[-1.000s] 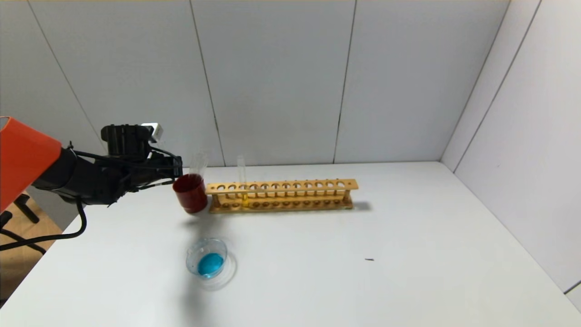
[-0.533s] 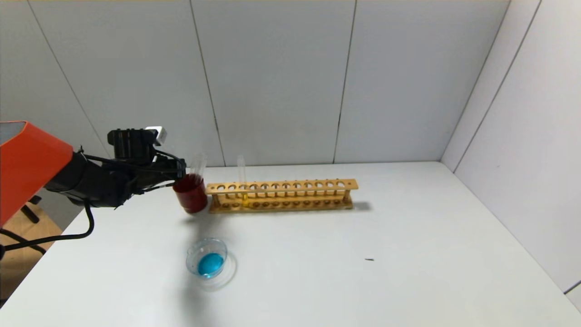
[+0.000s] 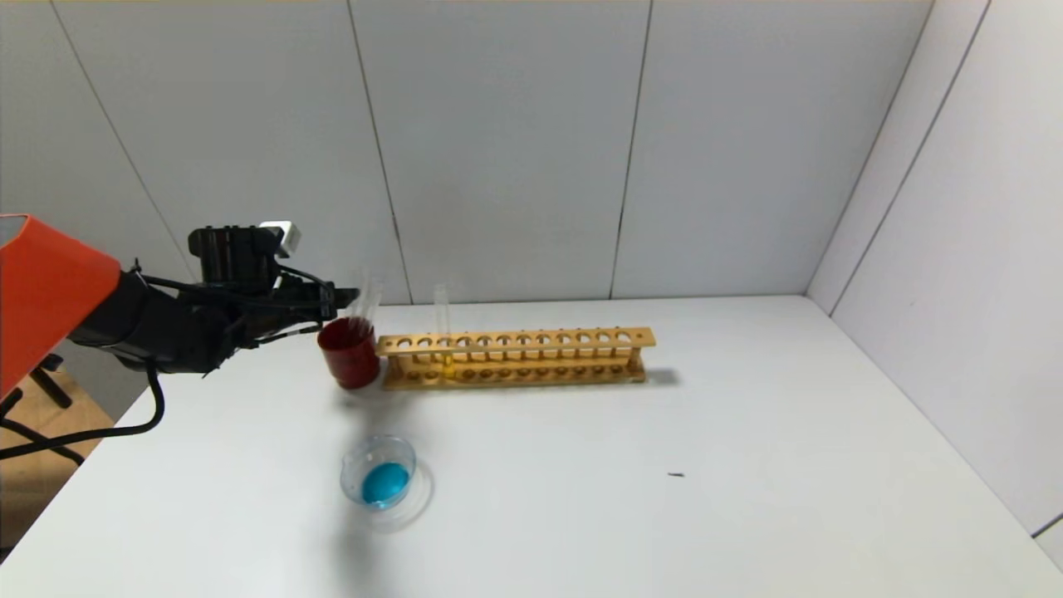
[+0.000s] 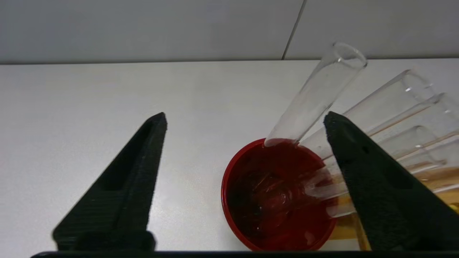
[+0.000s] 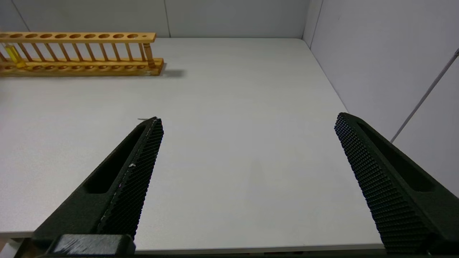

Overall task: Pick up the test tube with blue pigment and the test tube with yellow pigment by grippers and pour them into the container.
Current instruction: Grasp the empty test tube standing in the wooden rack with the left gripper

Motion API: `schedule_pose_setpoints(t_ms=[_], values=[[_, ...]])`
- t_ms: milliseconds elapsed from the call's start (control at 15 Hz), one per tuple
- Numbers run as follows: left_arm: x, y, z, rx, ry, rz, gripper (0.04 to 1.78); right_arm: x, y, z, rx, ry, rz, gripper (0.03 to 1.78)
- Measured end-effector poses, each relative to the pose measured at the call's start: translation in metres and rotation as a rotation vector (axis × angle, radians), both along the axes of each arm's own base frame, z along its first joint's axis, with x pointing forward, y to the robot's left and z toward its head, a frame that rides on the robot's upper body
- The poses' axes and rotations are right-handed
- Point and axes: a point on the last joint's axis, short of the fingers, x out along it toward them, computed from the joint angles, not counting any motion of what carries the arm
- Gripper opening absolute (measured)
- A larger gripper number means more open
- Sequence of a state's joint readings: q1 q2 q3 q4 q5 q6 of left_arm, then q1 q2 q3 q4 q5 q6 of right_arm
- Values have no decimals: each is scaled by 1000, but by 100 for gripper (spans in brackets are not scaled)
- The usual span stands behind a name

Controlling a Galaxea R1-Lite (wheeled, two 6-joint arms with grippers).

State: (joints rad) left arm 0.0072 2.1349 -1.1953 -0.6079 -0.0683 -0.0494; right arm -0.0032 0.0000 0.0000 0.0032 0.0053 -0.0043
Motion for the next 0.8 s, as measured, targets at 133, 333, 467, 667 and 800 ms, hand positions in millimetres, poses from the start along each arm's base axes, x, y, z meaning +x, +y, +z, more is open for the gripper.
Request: schedule_pose_setpoints(t_ms=[133,333,467,667,800], values=[[-6,0,18,1,-38,0,172,0,0,0,0,0,0,175],[-24,0,55,2,-95,-3,175,0,0,0,0,0,0,175],[-40,0,81,2,-129,-4,175,0,0,0,0,0,0,175],[-74,0,120,3,-163,-6,175,0,0,0,0,0,0,175],[-102,-7,141,8,-133,-30,175,0,0,0,0,0,0,175]])
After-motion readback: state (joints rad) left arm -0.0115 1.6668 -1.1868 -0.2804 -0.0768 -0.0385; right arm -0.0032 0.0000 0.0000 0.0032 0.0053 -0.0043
